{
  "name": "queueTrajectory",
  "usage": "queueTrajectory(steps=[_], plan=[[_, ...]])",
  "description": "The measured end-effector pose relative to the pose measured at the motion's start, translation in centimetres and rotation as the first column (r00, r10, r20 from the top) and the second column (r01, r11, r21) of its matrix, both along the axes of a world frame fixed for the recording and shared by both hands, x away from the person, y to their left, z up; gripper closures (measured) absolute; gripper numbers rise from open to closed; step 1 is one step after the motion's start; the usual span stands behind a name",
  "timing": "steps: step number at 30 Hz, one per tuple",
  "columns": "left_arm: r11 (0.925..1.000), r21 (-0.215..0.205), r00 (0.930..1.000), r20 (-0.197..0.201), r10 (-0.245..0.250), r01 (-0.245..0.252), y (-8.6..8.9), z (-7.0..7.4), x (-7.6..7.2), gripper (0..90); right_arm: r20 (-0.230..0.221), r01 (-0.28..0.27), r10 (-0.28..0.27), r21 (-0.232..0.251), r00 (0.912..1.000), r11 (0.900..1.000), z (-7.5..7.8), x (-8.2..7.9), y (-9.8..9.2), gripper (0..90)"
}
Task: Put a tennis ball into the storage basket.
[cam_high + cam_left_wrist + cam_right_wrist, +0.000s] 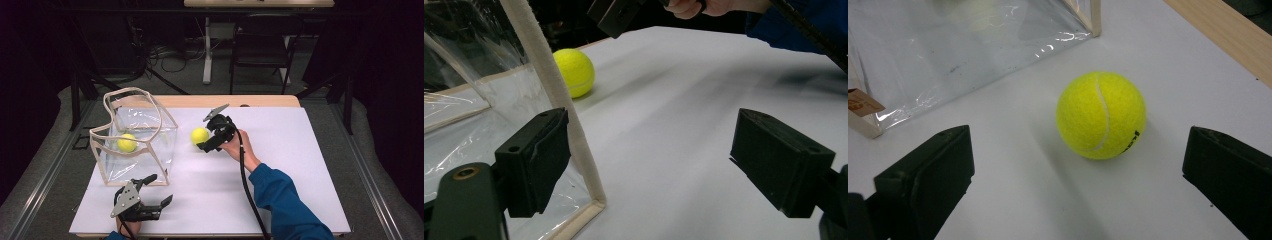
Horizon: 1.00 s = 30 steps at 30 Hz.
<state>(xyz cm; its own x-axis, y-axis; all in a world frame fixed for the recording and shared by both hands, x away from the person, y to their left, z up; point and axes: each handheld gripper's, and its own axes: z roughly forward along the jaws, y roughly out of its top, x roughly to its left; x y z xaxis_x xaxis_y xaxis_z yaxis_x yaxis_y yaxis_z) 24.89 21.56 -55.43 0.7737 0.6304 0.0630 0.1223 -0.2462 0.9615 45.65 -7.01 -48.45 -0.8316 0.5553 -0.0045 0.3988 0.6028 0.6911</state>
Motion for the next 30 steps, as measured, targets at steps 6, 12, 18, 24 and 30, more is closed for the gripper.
queueTrajectory(steps=[6,12,18,24,30], plan=[[1.0000,-0.002,1.0000,-0.002,0.002,-0.002,0.0,0.0,0.0,15.9,-0.009,-0.001,0.000,-0.013,1.0000,1.000,-0.8,0.5,0.5,0.0],[1.0000,-0.002,1.0000,-0.001,0.001,-0.001,0.0,0.0,0.0,15.9,-0.017,0.016,-0.016,-0.017,0.9997,1.000,-1.4,1.0,0.7,0.0],[1.0000,-0.003,1.0000,0.000,-0.001,0.001,0.0,0.0,0.0,15.9,-0.026,0.023,-0.023,-0.015,0.9994,1.000,-2.1,1.5,1.0,0.0],[1.0000,-0.004,1.0000,-0.001,0.002,-0.002,0.0,0.0,0.0,15.9,-0.040,0.027,-0.027,-0.023,0.9988,0.999,-2.9,2.1,1.4,0.0],[1.0000,-0.005,1.0000,0.001,0.001,-0.001,0.0,0.0,-0.1,15.9,-0.061,0.035,-0.036,-0.016,0.9975,0.999,-3.5,2.8,2.0,0.0]])
